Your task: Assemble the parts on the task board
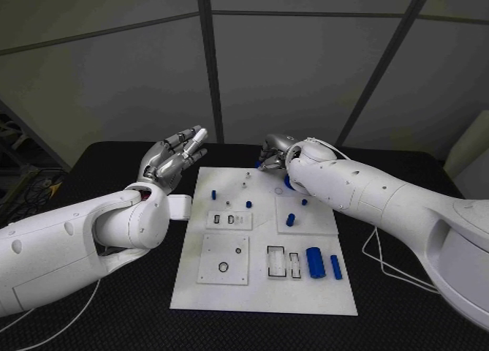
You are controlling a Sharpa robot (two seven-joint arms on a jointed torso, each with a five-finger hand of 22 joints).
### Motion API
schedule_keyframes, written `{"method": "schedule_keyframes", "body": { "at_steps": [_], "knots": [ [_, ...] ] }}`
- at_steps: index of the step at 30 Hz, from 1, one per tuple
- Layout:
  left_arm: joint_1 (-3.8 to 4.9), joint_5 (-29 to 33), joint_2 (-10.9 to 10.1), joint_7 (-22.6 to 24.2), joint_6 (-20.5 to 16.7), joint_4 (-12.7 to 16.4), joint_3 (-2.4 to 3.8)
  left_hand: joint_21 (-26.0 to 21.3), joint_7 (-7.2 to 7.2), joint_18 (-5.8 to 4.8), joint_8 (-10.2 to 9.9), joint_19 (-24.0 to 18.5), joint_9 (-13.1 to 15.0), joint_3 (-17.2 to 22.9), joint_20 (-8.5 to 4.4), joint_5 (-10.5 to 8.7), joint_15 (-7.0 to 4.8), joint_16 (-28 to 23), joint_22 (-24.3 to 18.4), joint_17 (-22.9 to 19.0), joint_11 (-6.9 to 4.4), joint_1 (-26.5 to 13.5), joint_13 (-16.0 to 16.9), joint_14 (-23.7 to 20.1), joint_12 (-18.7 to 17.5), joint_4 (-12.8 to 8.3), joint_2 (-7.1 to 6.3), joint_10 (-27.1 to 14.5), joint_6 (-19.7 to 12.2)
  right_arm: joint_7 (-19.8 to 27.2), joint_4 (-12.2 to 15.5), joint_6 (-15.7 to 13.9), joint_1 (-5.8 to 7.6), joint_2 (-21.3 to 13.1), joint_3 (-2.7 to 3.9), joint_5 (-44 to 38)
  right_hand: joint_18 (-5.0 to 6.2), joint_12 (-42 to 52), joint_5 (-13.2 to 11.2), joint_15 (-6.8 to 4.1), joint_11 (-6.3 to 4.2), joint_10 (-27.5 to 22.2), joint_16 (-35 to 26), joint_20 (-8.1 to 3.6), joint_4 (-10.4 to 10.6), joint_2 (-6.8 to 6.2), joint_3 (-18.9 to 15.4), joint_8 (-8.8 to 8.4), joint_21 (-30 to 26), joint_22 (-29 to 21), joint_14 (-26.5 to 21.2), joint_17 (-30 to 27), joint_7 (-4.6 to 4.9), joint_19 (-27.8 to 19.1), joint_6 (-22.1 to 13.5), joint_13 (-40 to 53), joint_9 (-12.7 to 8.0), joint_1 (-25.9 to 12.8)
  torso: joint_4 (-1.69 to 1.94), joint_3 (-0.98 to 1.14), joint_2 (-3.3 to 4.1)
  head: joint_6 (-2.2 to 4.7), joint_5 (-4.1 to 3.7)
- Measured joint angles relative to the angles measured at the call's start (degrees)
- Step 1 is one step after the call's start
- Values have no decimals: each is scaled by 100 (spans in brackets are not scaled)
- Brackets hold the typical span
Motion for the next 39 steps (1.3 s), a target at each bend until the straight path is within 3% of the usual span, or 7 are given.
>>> {"method": "schedule_keyframes", "body": {
  "at_steps": [10, 27, 39],
  "knots": [
    [15, 0, 13, -3, 1, 4, 0, 0, 0, 0, 0, 0, 0, 16, 0, 0, 0, 0, 5, 0, 0, 23, 0, 0, 0, -15, 22, 0, 0, -8, -40, 144, 11, 60, 1, -55, 0, 0, -288, 0, 39, -123, -22, 42, 47, -97, -47, 0, -53, -88, 0, -33, 21, -42, -21, 22, 0, 97, -4, 1, 1, -23, 4],
    [51, -7, 51, -10, 1, -4, 0, 0, 0, 0, 0, 0, 0, -1, 0, 0, 0, 0, 4, -1, 0, 23, 0, 0, 0, -31, 23, 0, 0, -25, -140, 351, 55, 157, 10, -184, 1, 1, -367, 1, 39, -206, -22, 39, 133, -75, -132, 0, -82, -130, -43, 5, 21, -84, -21, 69, -5, 118, 0, -3, 6, -46, 13],
    [65, -11, 59, -18, 4, -7, 0, 0, 0, 0, 0, 21, 0, 14, 21, 0, 0, 0, 11, 3, 0, 49, 0, 0, 0, -46, 49, 0, -1, -37, -170, 254, 48, 173, 4, -268, 0, 97, -377, -76, -132, 222, 195, -61, 283, 94, -28, 85, 73, 246, 35, 321, -154, 104, 432, 250, 31, 212, -10, -2, 5, -64, 18]
  ]
}}
